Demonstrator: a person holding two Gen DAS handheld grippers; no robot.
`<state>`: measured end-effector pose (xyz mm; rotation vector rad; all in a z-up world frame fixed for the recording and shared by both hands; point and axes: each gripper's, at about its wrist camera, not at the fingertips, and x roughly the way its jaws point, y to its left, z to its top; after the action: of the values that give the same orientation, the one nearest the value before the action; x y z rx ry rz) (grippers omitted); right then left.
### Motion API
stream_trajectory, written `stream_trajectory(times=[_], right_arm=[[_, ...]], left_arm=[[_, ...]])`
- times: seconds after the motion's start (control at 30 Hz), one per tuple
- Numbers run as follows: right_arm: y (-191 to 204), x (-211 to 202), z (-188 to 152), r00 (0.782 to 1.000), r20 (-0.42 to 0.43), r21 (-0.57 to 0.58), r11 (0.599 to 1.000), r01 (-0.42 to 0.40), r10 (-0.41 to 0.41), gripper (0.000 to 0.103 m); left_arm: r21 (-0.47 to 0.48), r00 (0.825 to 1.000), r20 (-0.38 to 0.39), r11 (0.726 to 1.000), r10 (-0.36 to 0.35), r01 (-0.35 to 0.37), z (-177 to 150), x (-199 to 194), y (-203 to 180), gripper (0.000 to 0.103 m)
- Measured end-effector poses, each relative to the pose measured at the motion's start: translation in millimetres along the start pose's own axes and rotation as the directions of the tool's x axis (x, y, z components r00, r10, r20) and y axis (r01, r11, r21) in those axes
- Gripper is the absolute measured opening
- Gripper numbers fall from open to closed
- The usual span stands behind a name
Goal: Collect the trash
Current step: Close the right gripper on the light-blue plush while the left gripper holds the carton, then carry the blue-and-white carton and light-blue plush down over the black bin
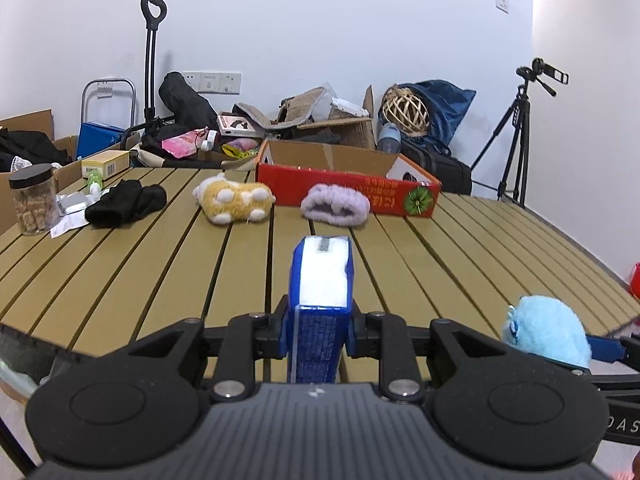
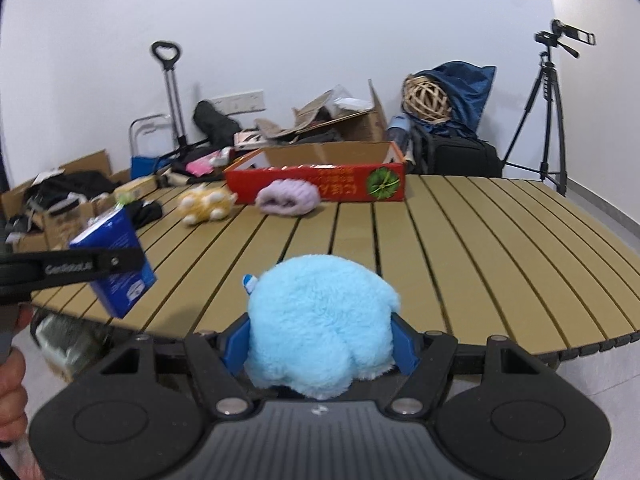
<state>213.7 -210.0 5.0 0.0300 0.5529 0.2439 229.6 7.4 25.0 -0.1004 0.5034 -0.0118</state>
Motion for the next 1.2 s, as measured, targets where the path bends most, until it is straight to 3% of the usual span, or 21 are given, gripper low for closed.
stream_trajectory(times=[0.5, 0.77, 1.2], right_arm=[[27, -12, -55, 0.987, -0.148, -0.047, 0.996, -0.076, 0.068, 0.069], [29, -4, -90, 0.963, -0.255, -0.034, 0.995, -0.098, 0.087, 0.069], [35, 23, -121, 0.918, -0.38, -0.019, 0.992, -0.126, 0.109, 0.069]], left_arm=[[0.05, 0.991, -0.136, 0.998, -0.016, 0.023, -68, -26, 1, 0.025], [0.06, 0.978, -0.207, 0.998, -0.015, 0.028, -99, -26, 4, 0.025], [0.056, 0.951, -0.309, 0.998, -0.005, 0.024, -136, -10, 11, 0.024]])
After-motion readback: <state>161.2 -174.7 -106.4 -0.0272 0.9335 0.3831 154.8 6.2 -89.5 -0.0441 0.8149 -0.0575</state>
